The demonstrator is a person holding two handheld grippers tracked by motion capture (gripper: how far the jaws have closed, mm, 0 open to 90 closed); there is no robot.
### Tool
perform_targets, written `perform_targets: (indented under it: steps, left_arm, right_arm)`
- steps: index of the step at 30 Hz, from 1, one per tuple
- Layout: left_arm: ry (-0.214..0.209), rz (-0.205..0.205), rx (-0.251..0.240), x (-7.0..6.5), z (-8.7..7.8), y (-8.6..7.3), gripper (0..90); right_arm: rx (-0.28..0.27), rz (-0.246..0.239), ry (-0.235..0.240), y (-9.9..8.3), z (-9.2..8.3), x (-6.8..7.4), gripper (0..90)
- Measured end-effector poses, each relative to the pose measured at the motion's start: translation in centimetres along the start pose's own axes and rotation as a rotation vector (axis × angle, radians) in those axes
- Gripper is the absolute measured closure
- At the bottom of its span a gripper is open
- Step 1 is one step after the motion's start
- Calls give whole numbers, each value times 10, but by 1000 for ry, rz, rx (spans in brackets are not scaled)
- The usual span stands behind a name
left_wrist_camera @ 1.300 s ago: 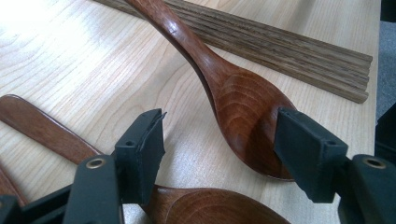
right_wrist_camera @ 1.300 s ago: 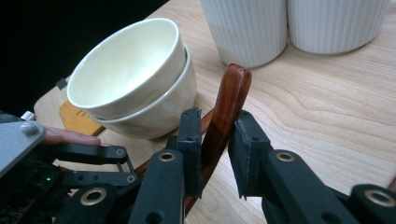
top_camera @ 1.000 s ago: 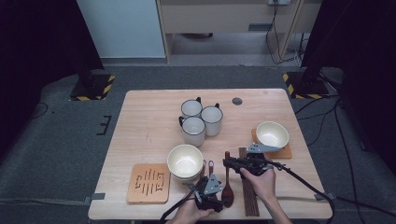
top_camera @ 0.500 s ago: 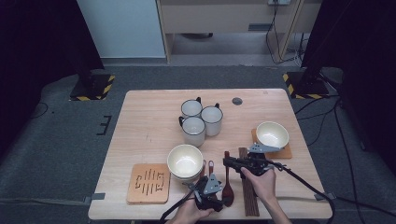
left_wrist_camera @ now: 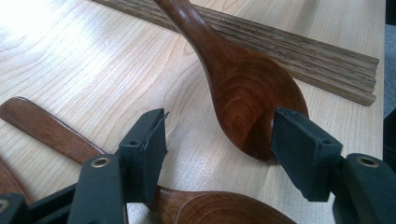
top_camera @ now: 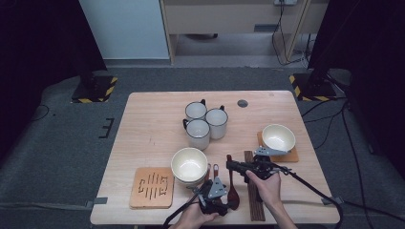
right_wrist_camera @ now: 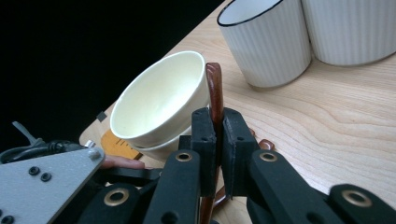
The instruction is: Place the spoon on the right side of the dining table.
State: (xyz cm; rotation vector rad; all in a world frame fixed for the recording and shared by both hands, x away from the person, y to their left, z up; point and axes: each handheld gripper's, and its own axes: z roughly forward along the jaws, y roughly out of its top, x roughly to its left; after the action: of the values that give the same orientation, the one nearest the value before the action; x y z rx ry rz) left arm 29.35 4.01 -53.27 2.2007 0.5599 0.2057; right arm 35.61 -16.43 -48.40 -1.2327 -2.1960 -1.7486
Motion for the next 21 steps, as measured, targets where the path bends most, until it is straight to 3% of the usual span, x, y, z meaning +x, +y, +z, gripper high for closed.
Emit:
perform_targets:
  steps: [13,21]
  left_arm:
    - [28,7,23,0,0,1,363]
    - [26,0,-28,1,-8,5,360]
  right_arm:
    - [-10,-31,-12,4,-4,-1,852]
    - [-55,-56,-38,12,-12,-3,852]
